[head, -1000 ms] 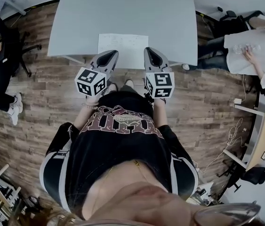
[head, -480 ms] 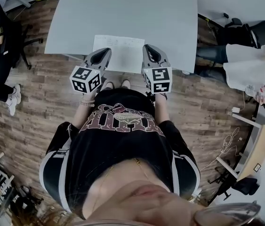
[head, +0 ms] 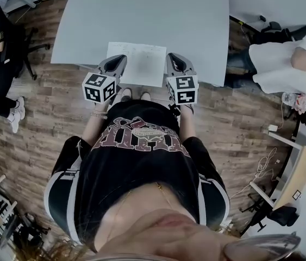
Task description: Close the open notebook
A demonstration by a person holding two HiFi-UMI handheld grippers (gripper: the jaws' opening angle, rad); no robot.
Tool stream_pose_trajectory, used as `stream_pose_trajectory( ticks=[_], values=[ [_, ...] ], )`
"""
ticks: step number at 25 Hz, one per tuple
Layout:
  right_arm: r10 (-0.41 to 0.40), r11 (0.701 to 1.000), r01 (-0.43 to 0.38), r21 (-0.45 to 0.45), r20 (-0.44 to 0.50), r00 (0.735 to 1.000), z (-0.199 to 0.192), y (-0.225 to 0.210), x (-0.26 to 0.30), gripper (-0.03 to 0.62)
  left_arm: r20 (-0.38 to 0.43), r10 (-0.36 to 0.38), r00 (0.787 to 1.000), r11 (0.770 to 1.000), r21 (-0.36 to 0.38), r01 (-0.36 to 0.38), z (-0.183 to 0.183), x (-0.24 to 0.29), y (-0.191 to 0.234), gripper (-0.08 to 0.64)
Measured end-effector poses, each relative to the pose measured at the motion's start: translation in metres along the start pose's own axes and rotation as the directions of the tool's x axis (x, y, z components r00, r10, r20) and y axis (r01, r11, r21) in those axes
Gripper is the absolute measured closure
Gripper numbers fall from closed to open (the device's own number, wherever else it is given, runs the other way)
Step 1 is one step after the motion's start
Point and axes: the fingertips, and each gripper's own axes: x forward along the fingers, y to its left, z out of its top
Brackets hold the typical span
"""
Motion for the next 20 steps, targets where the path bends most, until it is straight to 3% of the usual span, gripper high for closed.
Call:
stream_pose_trajectory(
  ticks=[10,20],
  values=[
    [0.025,0.997,-0.034,-0.063,-0.125,0.992,-0.031,0.011,0.037,0.572,-0.133,-0.027,0.991,1.000,-0.001,0.028,-0.038,0.024,0.028,0.514],
    [0.071,0.989,-0.108,-0.102,-0.318,0.946,-0.091,0.019,0.073,0.572,-0.286,-0.017,0.958,0.999,0.031,0.027,-0.086,0.045,0.050,0.514]
  ],
)
